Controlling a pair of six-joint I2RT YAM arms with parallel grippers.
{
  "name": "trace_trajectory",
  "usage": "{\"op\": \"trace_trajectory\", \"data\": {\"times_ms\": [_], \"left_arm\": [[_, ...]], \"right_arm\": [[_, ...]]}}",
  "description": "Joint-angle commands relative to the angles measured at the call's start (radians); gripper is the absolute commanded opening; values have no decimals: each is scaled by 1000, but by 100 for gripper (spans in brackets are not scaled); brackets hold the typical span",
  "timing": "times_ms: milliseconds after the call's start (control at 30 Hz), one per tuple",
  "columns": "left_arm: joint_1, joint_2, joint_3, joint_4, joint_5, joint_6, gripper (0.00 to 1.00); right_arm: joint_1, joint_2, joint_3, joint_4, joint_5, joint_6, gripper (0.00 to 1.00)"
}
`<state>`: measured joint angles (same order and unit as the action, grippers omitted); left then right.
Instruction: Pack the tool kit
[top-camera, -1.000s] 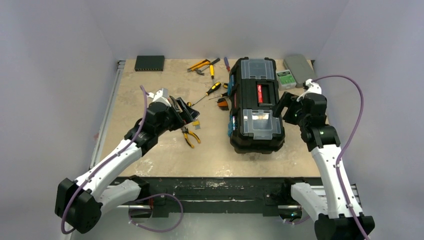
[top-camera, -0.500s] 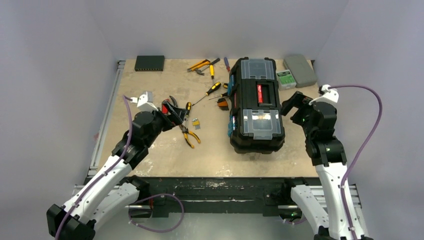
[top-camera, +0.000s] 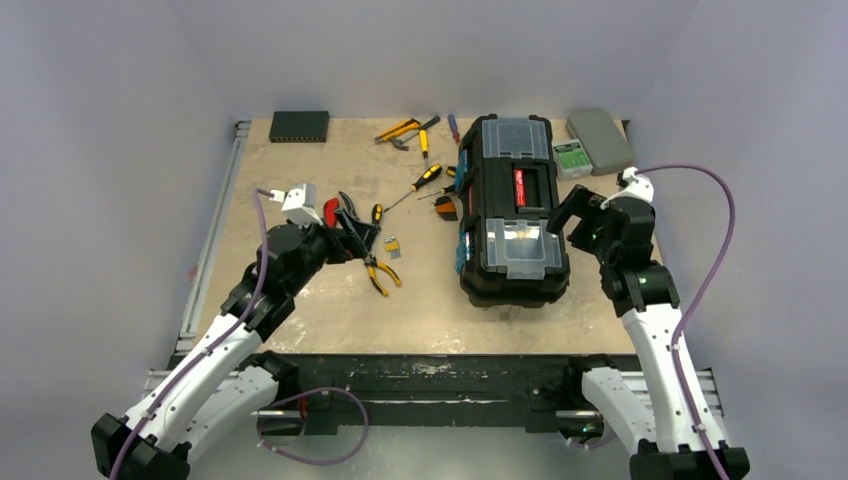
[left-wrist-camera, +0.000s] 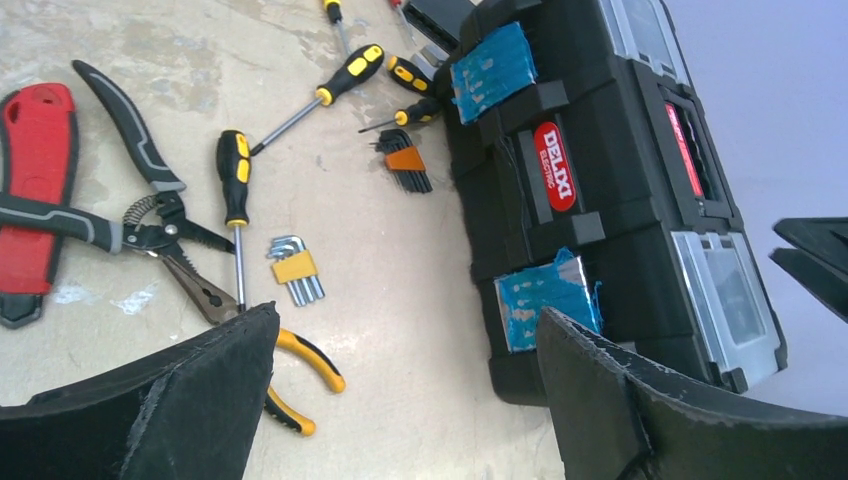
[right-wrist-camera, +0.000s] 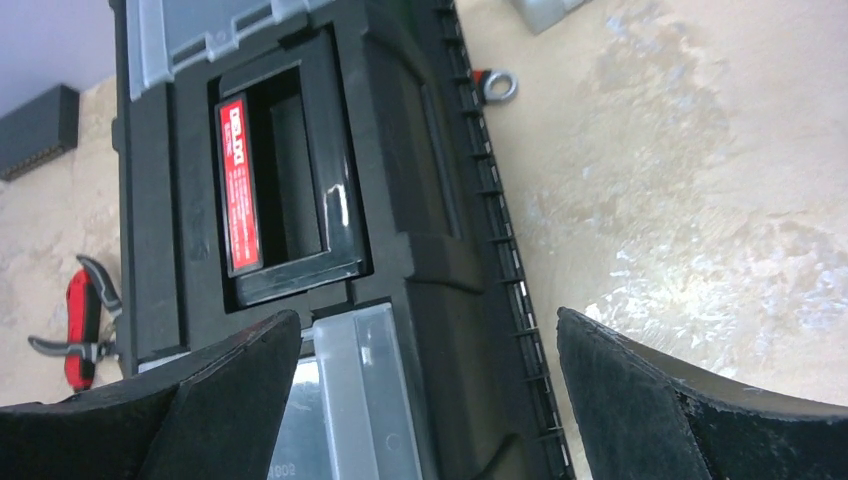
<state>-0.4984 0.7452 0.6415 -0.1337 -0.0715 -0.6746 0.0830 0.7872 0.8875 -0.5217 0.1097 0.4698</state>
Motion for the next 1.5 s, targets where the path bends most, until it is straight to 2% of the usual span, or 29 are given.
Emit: {"op": "trace_trajectory", "data": {"times_ms": [0,100,300,400,767,1033,1167,1467], "left_arm": [[3,20,-2,59,67,51,96],[4,44,4,64,105,53,96],[3,85,6,97,157,39,96],[3,93,6,103,178,35,96],[-2,151,2,151,233,-4,96],[-37,189,18,167,232,-6,95],[-41,195,20,167,230,-4,95],[-42,197,22,167,227,-3,95]], "right_arm": [[5,44,39,38,-84,-25,99],[50,113,84,14,-46,-40,99],[360,284,230,-91,354,-65,99],[386,366,275,-137,438,-70,99],[386,460,302,-210,539,-67,94],[386,479,286,-201,507,-85,94],[381,498,316,-239,573,-64,93],[363,440,477,-212,387,-124,93]]}}
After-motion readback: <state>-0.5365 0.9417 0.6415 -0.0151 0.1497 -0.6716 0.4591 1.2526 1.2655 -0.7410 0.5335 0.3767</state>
